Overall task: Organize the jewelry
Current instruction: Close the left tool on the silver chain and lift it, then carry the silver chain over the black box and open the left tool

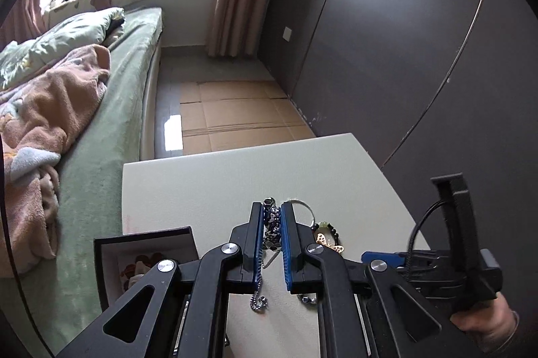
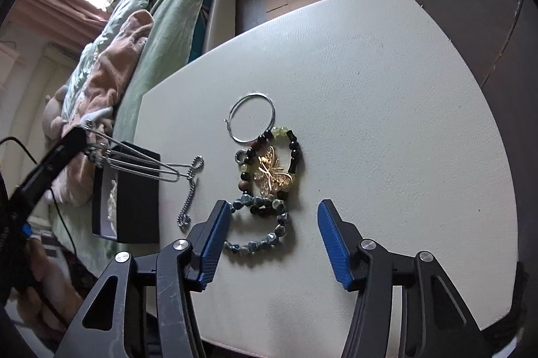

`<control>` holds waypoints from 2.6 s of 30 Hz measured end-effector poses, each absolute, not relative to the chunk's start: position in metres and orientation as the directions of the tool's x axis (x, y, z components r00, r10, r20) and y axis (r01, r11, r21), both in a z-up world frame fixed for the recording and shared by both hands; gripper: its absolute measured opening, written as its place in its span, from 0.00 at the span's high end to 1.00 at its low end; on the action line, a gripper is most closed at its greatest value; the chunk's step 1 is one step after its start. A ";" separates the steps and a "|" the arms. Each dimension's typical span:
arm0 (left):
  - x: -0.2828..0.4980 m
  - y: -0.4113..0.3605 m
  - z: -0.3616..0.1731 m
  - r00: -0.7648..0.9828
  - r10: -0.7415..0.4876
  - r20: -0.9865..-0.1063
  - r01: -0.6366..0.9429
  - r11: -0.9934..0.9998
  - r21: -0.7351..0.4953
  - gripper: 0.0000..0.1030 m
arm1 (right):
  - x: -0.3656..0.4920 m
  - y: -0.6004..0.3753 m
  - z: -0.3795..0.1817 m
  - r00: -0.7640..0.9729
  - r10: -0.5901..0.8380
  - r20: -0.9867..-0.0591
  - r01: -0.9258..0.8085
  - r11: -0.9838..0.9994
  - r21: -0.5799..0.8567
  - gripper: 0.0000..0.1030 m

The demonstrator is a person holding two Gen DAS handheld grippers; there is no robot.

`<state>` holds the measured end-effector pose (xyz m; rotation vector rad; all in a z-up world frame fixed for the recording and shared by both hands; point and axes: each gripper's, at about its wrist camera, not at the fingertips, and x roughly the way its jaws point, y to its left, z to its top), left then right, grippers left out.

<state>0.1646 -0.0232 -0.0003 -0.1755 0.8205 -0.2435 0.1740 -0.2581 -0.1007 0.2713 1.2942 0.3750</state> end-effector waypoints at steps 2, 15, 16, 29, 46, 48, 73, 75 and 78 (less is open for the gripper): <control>0.160 -0.017 0.008 0.671 -0.290 -0.682 0.140 0.953 -0.267 0.90 | 0.172 -0.251 -0.106 0.218 0.391 -0.894 -0.129 0.920 0.371 0.51; 0.111 0.013 0.098 0.810 -0.305 -0.501 0.138 0.929 -0.343 0.91 | 0.163 -0.240 -0.092 0.279 0.442 -0.853 -0.170 0.897 0.409 0.90; 0.107 0.015 0.104 0.820 -0.300 -0.487 0.137 0.930 -0.342 0.91 | 0.162 -0.241 -0.085 0.294 0.468 -0.834 -0.175 0.884 0.434 0.90; 0.075 0.042 0.162 0.908 -0.266 -0.322 0.147 0.925 -0.349 0.91 | 0.148 -0.221 -0.031 0.402 0.617 -0.676 -0.273 0.786 0.555 0.90; 0.081 0.073 0.160 0.920 -0.247 -0.303 0.120 0.915 -0.384 0.91 | 0.146 -0.178 0.002 0.413 0.766 -0.493 -0.416 0.640 0.646 0.90; 0.082 0.078 0.156 0.920 -0.235 -0.312 0.104 0.917 -0.386 0.91 | 0.145 -0.169 0.004 0.404 0.776 -0.485 -0.433 0.629 0.645 0.90; 0.126 0.095 0.030 0.699 -0.229 -0.677 -0.065 0.923 -0.378 0.88 | 0.141 -0.134 -0.008 0.368 0.795 -0.482 -0.445 0.606 0.660 0.90; 0.127 0.102 0.021 0.684 -0.221 -0.695 -0.094 0.918 -0.385 0.69 | 0.140 -0.129 -0.009 0.363 0.797 -0.482 -0.449 0.603 0.659 0.90; 0.123 0.109 0.019 0.696 -0.198 -0.690 -0.120 0.916 -0.384 0.26 | 0.139 -0.122 -0.010 0.358 0.799 -0.484 -0.457 0.602 0.655 0.90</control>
